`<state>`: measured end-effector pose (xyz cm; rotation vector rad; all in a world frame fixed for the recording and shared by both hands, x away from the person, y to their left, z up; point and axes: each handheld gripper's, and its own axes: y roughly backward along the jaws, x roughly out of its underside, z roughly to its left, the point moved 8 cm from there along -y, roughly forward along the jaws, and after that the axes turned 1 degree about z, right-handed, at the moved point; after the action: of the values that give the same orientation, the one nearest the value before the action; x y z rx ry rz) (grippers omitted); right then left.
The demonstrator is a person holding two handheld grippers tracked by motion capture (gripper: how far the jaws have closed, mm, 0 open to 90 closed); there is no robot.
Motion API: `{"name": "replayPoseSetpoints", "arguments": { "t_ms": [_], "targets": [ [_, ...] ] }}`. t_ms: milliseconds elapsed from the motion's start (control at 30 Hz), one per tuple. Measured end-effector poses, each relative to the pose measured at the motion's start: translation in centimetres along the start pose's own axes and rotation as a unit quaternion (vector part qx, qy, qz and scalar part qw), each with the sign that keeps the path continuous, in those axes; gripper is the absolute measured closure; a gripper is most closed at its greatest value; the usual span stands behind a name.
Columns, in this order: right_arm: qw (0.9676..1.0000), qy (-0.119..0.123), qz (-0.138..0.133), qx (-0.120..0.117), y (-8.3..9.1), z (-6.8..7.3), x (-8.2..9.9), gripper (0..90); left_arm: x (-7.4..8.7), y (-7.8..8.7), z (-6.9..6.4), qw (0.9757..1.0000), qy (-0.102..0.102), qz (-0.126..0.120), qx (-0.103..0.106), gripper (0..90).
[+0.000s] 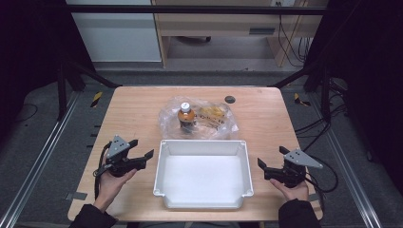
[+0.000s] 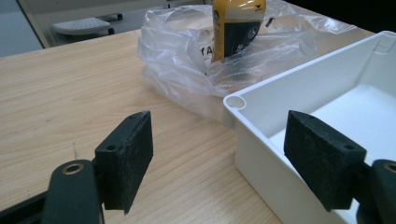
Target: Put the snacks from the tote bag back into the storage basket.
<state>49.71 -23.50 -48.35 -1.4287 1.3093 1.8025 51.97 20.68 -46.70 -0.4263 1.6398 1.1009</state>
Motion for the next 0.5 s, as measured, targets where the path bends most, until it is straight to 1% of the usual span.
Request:
{"name": "replayPoseSetpoints", "arguments": {
  "t_ms": [100,267,367,400,500],
  "targets": [
    [1.0000,-0.001,0.000,0.000,0.0,0.0,0.0,5.5,-0.3,-0.1,-0.1,1.0000,-0.005,0.000,0.001,23.6],
    [1.0000,-0.002,0.000,0.001,0.0,0.0,0.0,5.3,-0.7,-0.2,-0.3,1.0000,-0.007,-0.004,-0.001,23.7],
    [0.9999,-0.009,-0.004,-0.001,0.1,0.1,-0.1,5.3,-1.0,-0.1,-0.4,0.9999,-0.004,-0.011,0.001,24.2],
    [0.9999,-0.010,-0.005,-0.001,0.1,0.0,-0.1,5.3,-1.1,-0.1,-0.4,0.9999,-0.006,-0.010,0.000,24.3],
    [1.0000,-0.009,-0.004,0.000,0.1,0.0,-0.1,5.3,-1.6,-0.2,-0.4,0.9999,-0.002,-0.014,0.001,24.6]
  ]
}}
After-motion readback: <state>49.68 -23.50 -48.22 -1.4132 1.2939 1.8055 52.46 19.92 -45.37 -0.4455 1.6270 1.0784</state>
